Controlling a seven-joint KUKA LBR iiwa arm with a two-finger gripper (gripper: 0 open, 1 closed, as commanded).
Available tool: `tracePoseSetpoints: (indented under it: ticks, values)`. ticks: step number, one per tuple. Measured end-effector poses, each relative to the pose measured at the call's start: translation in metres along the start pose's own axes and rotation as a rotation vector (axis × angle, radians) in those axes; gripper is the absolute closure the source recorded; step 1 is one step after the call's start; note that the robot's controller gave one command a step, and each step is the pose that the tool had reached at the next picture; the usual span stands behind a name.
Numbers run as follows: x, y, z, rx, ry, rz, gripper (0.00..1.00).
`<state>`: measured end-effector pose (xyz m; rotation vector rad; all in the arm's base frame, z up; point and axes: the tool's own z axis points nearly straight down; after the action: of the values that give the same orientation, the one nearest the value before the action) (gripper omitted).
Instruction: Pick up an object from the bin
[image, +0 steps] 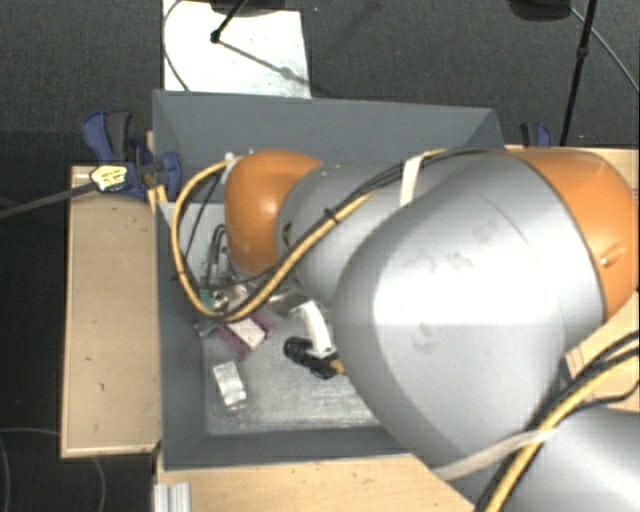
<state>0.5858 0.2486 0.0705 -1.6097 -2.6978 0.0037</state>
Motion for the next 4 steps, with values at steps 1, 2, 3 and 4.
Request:
tracePoseSetpoints:
  ticks: [1, 2, 3, 4]
  values:
    - [-0.001, 0.000, -0.001, 0.000, 0.000, -0.001, 0.00]
    - [-0.001, 0.001, -0.002, -0.003, -0.001, -0.003, 1.00]
    - [-0.002, 0.001, -0.018, -0.003, 0.000, -0.004, 1.00]
    - [-0.002, 0.001, -0.018, -0.003, 0.000, -0.006, 1.00]
